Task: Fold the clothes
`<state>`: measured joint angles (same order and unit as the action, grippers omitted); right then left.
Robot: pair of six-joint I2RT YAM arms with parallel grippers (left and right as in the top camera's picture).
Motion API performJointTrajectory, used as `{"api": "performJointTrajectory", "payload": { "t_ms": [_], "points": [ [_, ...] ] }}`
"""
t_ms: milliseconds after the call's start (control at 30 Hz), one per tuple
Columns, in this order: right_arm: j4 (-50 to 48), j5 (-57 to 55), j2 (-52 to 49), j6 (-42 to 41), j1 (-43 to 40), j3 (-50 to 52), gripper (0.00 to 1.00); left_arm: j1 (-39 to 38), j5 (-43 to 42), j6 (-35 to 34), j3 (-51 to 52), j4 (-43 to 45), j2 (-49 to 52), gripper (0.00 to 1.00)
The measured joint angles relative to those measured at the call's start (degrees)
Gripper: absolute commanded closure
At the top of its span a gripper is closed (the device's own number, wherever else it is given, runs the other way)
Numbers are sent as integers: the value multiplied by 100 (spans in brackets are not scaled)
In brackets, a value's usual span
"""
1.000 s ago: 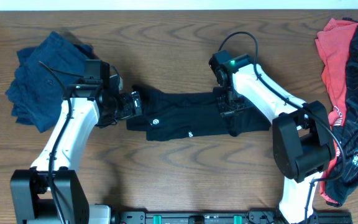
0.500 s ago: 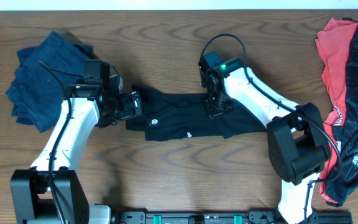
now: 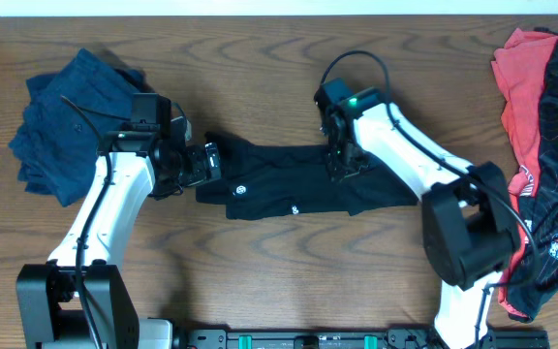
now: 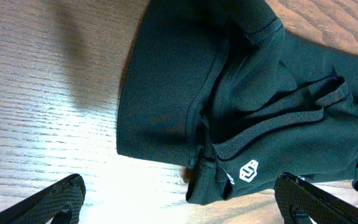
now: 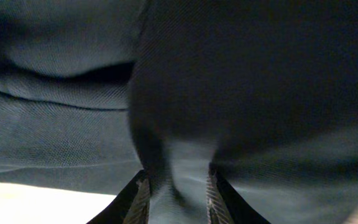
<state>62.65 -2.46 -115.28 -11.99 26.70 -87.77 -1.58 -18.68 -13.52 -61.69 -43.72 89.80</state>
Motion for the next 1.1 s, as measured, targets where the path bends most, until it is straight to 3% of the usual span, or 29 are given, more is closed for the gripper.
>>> {"api": "performJointTrajectory", "payload": {
  "t_ms": [100, 233, 533, 867, 1100],
  "points": [
    [-149, -293, 439, -162, -103, -42, 69, -2, 0, 0, 0, 0, 0, 1],
    [-208, -509, 887, -275, -363, -164, 75, -2, 0, 0, 0, -2, 0, 1],
    [-199, -363, 850, -407, -846, 291, 77, 0, 2, -2, 0, -87, 0, 2],
    [-1152, 317, 807, -74, -608, 1016, 75, 0, 0, 0, 0, -87, 0, 2],
    [-2592, 400, 804, -55, -564, 1622, 71, -2, 7, -2, 0, -87, 0, 2]
  ]
}}
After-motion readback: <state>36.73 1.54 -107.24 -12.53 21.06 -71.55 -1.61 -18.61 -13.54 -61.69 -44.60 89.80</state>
